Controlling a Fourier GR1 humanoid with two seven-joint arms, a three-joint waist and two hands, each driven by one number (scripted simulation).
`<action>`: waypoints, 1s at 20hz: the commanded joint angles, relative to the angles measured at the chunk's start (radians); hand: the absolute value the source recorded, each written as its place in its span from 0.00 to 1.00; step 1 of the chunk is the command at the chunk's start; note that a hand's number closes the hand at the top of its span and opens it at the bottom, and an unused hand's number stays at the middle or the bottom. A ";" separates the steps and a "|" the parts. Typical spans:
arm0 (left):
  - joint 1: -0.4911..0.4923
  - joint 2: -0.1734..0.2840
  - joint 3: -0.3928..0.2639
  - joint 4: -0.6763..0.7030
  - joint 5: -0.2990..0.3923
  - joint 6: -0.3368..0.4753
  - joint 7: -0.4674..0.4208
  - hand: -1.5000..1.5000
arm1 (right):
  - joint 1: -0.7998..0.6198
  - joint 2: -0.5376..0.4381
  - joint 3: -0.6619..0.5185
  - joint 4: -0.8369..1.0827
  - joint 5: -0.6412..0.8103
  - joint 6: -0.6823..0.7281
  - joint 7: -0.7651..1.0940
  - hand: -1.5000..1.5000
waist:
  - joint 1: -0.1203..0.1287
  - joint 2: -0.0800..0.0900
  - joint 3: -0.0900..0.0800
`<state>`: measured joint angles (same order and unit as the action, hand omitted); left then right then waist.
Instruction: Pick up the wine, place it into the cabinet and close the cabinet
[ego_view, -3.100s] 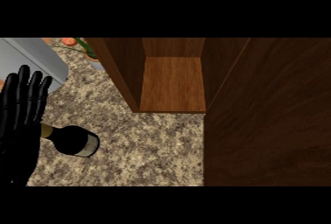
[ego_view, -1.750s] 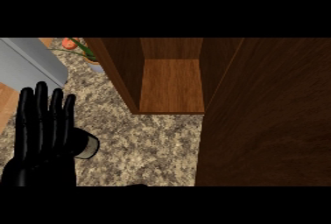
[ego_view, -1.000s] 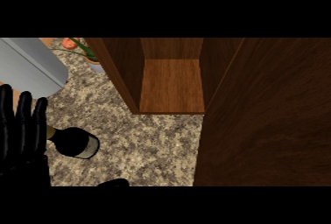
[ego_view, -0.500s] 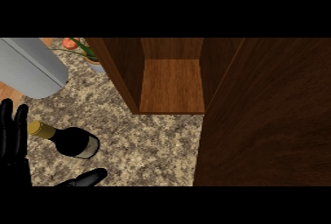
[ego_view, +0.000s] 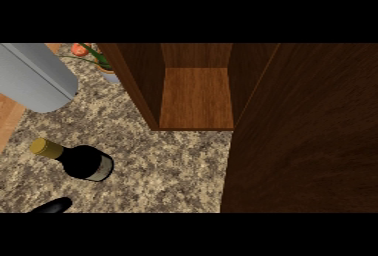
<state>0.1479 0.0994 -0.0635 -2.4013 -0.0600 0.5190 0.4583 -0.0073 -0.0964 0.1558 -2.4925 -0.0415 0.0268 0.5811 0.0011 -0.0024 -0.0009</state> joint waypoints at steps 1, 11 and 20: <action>0.070 -0.019 0.080 0.035 0.145 -0.058 -0.085 0.00 | -0.012 -0.016 -0.044 -0.122 -0.095 0.004 0.082 0.00 | 0.002 0.000 0.000; 0.109 -0.031 0.193 0.225 0.308 -0.223 -0.245 0.00 | -0.037 -0.016 -0.020 -0.137 -0.055 -0.022 0.123 0.00 | -0.001 0.001 0.000; 0.166 -0.098 0.210 0.430 0.294 -0.281 -0.515 0.00 | 0.014 0.011 0.031 -0.116 -0.004 -0.014 0.062 0.00 | -0.002 0.000 0.000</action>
<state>0.2795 0.0242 0.1328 -2.0580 0.2325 0.2646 0.0724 -0.0482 -0.1000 0.1657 -2.4966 -0.0399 0.0144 0.6340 -0.0021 -0.0019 -0.0005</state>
